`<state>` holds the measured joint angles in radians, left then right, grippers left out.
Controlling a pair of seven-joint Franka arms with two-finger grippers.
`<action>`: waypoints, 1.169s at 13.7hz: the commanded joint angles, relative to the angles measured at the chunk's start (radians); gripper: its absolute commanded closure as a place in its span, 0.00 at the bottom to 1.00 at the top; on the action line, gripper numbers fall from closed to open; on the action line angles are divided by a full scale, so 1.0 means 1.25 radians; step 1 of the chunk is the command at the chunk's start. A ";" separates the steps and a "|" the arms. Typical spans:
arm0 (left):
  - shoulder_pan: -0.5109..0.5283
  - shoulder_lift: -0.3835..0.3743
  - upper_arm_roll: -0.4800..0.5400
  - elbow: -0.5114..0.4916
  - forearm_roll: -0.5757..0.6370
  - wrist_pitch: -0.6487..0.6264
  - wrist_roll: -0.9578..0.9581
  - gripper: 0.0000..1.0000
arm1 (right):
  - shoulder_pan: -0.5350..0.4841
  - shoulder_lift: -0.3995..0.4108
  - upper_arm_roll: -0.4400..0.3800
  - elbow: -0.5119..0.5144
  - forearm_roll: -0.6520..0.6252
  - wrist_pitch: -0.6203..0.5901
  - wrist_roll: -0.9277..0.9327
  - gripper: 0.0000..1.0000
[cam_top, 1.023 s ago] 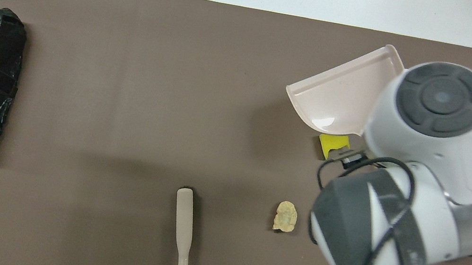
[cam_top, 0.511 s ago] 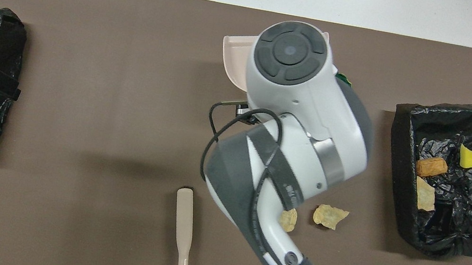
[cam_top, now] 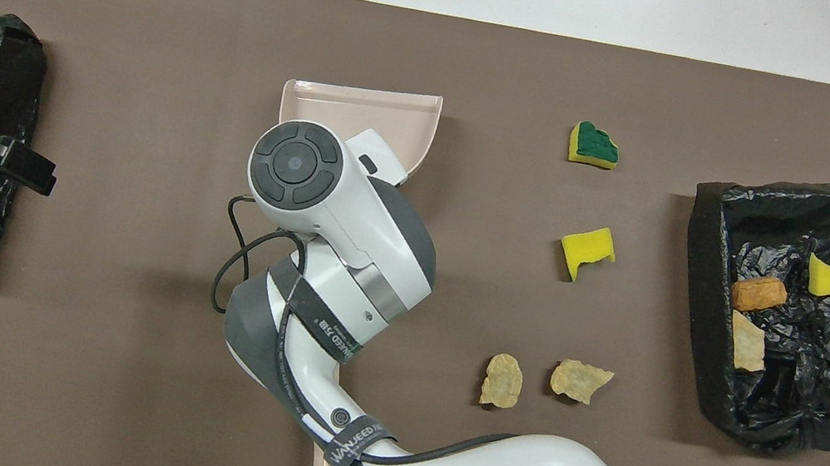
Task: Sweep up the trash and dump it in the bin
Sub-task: 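Bring the empty dustpan back and set it down with the right gripper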
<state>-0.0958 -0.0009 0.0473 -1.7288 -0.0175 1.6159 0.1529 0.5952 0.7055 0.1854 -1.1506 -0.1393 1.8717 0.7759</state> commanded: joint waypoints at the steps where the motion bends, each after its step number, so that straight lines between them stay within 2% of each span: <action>1: -0.019 -0.042 0.006 -0.062 0.018 0.039 -0.004 0.00 | -0.002 0.028 0.004 0.019 0.044 0.016 -0.007 1.00; 7: -0.018 -0.056 0.005 -0.083 0.014 0.055 -0.006 0.00 | -0.036 0.026 0.003 -0.005 0.095 0.016 -0.062 1.00; 8: -0.018 -0.056 0.005 -0.083 0.012 0.060 -0.004 0.00 | -0.036 0.025 0.003 -0.006 0.097 0.016 -0.062 0.96; 9: -0.018 -0.056 0.005 -0.083 0.012 0.063 -0.004 0.00 | -0.036 0.025 0.003 -0.007 0.097 0.016 -0.061 0.87; 10: -0.017 -0.056 0.005 -0.085 0.012 0.068 -0.003 0.00 | -0.036 0.023 0.003 -0.007 0.094 0.015 -0.061 0.86; 11: -0.015 -0.056 0.005 -0.090 0.009 0.082 -0.003 0.00 | -0.036 0.022 0.003 -0.007 0.085 0.013 -0.060 0.79; 12: -0.018 -0.056 0.005 -0.094 0.009 0.095 -0.003 0.00 | -0.037 0.022 0.001 -0.007 0.080 0.014 -0.060 0.48; 14: -0.019 -0.056 0.005 -0.104 0.007 0.120 -0.003 0.00 | -0.036 0.020 0.000 -0.007 0.071 0.014 -0.061 0.04; 16: -0.024 -0.052 0.005 -0.119 -0.009 0.153 -0.003 0.00 | -0.044 0.014 -0.002 -0.006 0.065 0.014 -0.061 0.00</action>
<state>-0.1037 -0.0419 0.0417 -1.8262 -0.0207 1.7506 0.1529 0.5566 0.7381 0.1820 -1.1523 -0.0512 1.8814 0.7287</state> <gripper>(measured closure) 0.000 0.269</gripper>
